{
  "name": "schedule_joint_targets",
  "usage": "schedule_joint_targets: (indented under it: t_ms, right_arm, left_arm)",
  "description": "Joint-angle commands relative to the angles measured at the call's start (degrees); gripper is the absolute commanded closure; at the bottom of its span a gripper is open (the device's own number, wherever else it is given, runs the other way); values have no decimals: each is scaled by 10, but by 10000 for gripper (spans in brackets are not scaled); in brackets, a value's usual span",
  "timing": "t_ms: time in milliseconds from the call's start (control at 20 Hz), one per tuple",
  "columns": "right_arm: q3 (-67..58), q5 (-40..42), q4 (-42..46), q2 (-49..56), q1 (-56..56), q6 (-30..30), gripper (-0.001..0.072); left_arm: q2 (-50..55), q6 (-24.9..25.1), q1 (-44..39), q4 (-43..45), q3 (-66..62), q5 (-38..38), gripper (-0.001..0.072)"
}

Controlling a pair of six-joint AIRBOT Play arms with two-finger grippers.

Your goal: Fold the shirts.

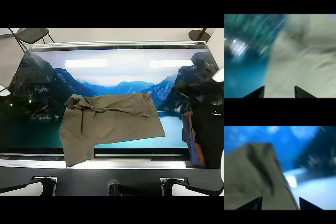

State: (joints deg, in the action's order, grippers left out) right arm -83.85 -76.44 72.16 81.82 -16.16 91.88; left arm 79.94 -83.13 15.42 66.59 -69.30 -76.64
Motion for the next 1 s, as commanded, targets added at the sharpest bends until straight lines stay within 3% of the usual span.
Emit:
schedule_joint_targets:
  t_ms: [0, 250, 300, 350, 700, 750, 850, 950]
  right_arm:
    - [17, -160, 34, -6, -70, -28, 170]
    - [42, -166, -5, -6, -71, -42, 169]
    - [47, -167, -3, -6, -72, -43, 169]
    - [51, -169, 1, -6, -72, -43, 169]
    - [117, -146, 16, -6, -72, -49, 164]
    - [124, -141, 16, -6, -72, -49, 155]
    - [143, -138, 16, -6, -71, -50, 176]
    - [177, -134, 13, -6, -71, -60, 210]
  left_arm:
    - [2, 40, 39, 52, 69, -60, 283]
    - [41, 92, 33, 7, 153, -28, 283]
    - [47, 99, 33, -7, 160, -18, 310]
    - [50, 99, 33, -21, 163, -2, 345]
    - [69, 103, 15, -88, 165, 46, 349]
    - [72, 103, 10, -88, 165, 46, 425]
    - [72, 103, 5, -88, 164, 47, 642]
    - [69, 103, 6, -88, 164, 46, 680]
